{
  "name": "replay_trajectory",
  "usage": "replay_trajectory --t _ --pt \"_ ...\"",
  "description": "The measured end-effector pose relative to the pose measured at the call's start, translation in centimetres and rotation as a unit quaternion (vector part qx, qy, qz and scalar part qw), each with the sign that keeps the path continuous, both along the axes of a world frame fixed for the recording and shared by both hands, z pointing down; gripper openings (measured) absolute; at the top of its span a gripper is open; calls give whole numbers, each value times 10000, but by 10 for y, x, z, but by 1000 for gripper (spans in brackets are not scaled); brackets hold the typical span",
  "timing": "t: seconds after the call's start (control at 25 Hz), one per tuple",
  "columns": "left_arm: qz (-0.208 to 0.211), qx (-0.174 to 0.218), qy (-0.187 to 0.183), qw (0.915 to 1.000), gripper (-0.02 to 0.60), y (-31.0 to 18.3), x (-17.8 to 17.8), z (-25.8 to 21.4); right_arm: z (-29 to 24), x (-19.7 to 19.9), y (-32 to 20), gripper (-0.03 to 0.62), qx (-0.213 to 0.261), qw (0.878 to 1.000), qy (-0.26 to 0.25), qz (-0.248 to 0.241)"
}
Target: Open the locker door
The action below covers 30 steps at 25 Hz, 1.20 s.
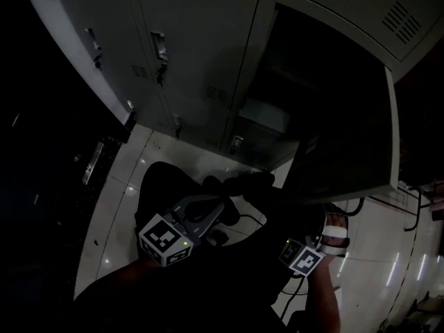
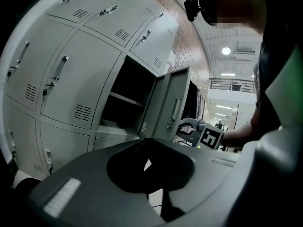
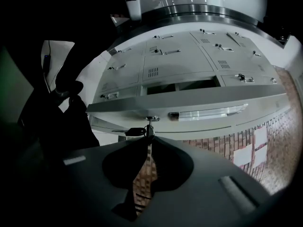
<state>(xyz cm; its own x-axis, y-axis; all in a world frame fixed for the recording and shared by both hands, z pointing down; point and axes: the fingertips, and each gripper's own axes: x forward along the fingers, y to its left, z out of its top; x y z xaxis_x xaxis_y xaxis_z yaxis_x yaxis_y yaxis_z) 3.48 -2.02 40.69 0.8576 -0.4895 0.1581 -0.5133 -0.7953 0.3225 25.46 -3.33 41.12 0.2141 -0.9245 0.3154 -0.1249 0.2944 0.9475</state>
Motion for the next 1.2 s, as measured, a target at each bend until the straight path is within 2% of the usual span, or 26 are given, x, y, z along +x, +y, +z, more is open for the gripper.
replay_trajectory --t 0.28,0.48,0.56,0.64,0.68,0.72,0.76,0.84,0.88,0.92,0.96,1.08,1.2 --pt "38 0 -185 9998 12 5 6 1 3 43 8 26 17 9995 15 328" --pt "160 35 -152 9998 12 10 18 -2 1 50 10 28 21 9993 -41 370" --pt "182 73 -162 9997 11 10 19 -4 -2 54 17 35 11 9986 -265 452" --pt "200 70 -177 9996 11 10 19 -2 -7 58 32 35 -36 9937 -929 620" --pt "208 55 -187 9996 12 10 19 -1 -9 57 42 35 -102 9864 -1490 688" --pt "214 42 -196 9996 11 10 19 0 -10 53 52 26 -202 9733 -2170 719" --pt "219 38 -199 9996 11 10 20 0 -9 45 61 3 -336 9534 -2912 709" --pt "229 54 -188 9995 12 10 21 -1 -7 19 74 2 -674 8992 -4286 567" --pt "233 58 -182 9995 12 11 22 -2 -6 3 79 2 -832 8728 -4788 456" --pt "238 55 -175 9995 11 12 23 -2 -6 -13 81 2 -947 8517 -5145 322" --pt "242 49 -167 9996 12 12 24 -2 -7 -28 80 2 -1015 8369 -5376 163" --pt "262 82 -161 9995 12 15 25 -4 -13 -67 69 0 -1089 8125 -5717 -339" --pt "253 110 -192 9994 11 15 22 -5 -18 -89 60 2 -1122 7916 -5981 -560"
